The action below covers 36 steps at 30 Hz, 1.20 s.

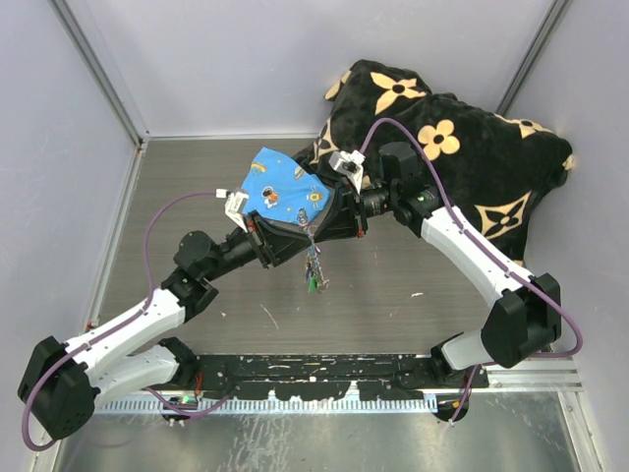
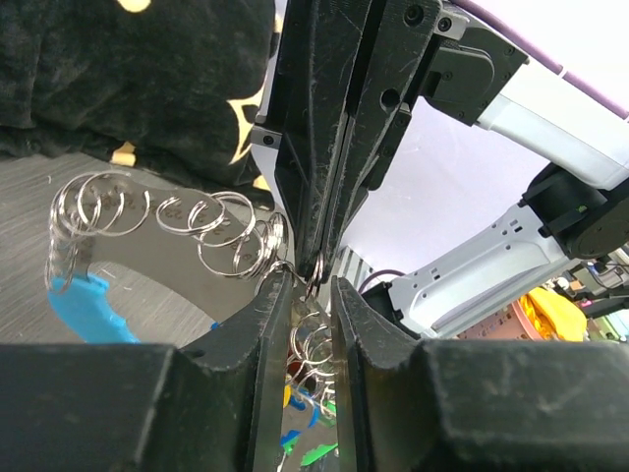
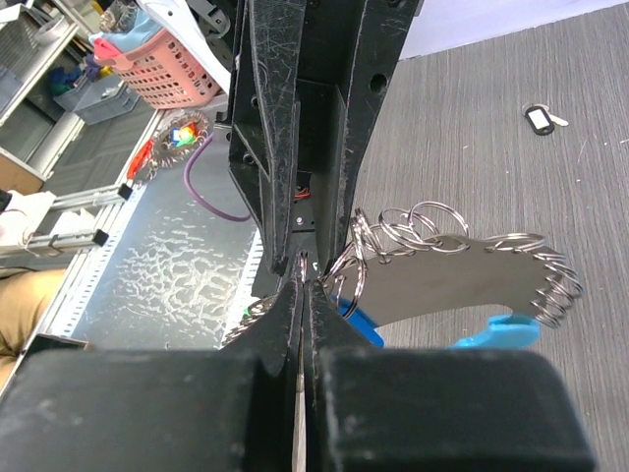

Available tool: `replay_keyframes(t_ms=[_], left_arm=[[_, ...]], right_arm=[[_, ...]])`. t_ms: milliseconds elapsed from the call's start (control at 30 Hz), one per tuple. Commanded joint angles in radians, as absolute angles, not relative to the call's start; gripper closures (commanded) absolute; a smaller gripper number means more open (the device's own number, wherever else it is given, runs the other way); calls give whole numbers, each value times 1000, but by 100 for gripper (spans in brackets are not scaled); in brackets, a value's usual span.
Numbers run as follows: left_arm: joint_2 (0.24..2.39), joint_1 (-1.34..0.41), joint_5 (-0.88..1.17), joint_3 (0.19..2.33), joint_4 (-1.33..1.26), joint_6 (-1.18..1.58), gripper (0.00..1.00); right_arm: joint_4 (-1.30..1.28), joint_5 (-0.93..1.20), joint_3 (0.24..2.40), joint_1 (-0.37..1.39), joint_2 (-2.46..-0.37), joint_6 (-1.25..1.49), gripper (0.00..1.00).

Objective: Remove the keys from the keyring
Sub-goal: Remove the key from the keyring.

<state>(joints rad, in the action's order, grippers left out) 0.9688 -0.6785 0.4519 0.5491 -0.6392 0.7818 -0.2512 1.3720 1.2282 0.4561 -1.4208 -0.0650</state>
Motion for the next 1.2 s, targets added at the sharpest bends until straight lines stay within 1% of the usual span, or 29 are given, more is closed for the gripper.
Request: replay_keyframes(t_ms=[0, 233, 300, 333, 367, 400, 500, 533, 700, 800, 867, 1000, 1167], left_arm=[[975, -679, 460, 599, -703, 795, 78], [989, -683, 478, 609, -705, 798, 80], [993, -683, 485, 610, -705, 795, 84], [995, -683, 488, 612, -705, 794, 90], [996, -683, 494, 613, -705, 791, 98], [995, -684, 499, 615, -702, 787, 100], [979, -684, 509, 629, -655, 747, 100], [969, -683, 511, 639, -613, 721, 100], [927, -684, 550, 730, -313, 553, 100], [925, -683, 601, 817, -106, 445, 100], [939, -684, 633, 894, 40, 364, 100], [992, -684, 673, 1068, 332, 209, 100], [1104, -683, 697, 1254, 621, 81, 100]], right_arm=[[-188, 1407, 1238, 453, -1399, -42, 99], [-184, 1404, 1238, 454, -1398, -37, 99], [-184, 1403, 1238, 453, -1397, -38, 99], [-184, 1402, 1237, 454, -1397, -37, 99], [-184, 1402, 1235, 453, -1397, -38, 99], [-184, 1400, 1235, 453, -1397, -39, 99], [-188, 1400, 1234, 453, -1395, -48, 99], [-194, 1403, 1235, 453, -1395, -57, 97], [-333, 1386, 1263, 454, -1385, -203, 75], [-510, 1335, 1322, 453, -1385, -385, 63], [-648, 1281, 1373, 453, -1384, -525, 57], [-852, 1213, 1455, 454, -1378, -724, 51], [-957, 1218, 1488, 453, -1364, -865, 50]])
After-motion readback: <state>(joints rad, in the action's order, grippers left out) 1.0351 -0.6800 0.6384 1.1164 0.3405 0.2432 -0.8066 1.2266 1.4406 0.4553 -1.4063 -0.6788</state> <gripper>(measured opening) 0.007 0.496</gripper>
